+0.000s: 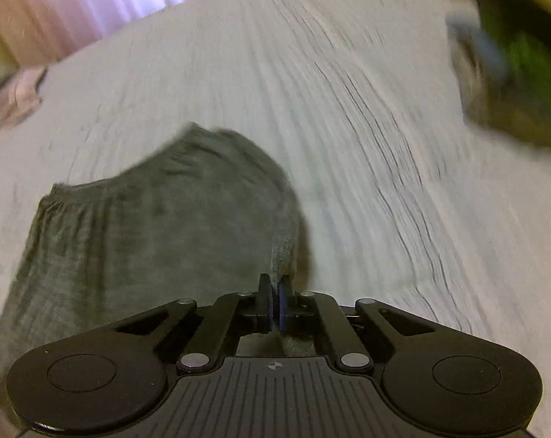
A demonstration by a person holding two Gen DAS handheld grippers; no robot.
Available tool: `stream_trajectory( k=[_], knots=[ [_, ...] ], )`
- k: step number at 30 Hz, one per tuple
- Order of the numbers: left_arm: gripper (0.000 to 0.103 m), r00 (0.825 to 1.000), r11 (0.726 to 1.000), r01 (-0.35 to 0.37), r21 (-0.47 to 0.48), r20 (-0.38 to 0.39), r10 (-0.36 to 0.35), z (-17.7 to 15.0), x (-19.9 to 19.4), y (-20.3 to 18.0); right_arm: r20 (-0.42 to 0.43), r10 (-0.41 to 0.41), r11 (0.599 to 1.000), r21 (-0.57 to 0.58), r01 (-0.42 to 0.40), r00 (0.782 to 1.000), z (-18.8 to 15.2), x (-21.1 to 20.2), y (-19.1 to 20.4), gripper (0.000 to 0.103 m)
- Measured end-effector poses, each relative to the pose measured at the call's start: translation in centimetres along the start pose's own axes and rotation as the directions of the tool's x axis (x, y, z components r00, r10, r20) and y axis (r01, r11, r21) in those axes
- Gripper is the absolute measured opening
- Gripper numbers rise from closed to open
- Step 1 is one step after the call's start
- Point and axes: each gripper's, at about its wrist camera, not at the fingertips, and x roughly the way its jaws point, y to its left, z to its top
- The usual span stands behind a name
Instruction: Fold clothes
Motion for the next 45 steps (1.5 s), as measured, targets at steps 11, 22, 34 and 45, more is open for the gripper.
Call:
stream_trajectory(
  k=[11,22,34,45],
  knots=[
    [0.064,1.000,1.000,0.022,-0.004,-0.008,-0.022,1.4,-4.2,9.0,0.041,0.055,0.904,-0.426,-0.032,0.998,-7.2,-1.2,30.7,0.044],
    [0.040,0.990,0.994,0.109,-0.031,-0.085,-0.111,0.2,-3.6,11.8,-0.068,0.085,0.996,0.024,-0.084,0.994,-13.3,-4.5,22.8,0.076],
    [0.038,0.940,0.955,0.294,0.048,-0.197,-0.279,-0.2,2.0,5.1,0.110,0.109,0.594,0.789,-0.153,0.988,-20.0,-7.8,3.0,0.067],
    [0.000,0.914,0.944,0.330,0.003,-0.252,-0.318,0.4,4.2,5.0,0.221,0.159,0.372,0.889,-0.266,0.962,-22.1,-5.7,1.0,0.006]
  ],
)
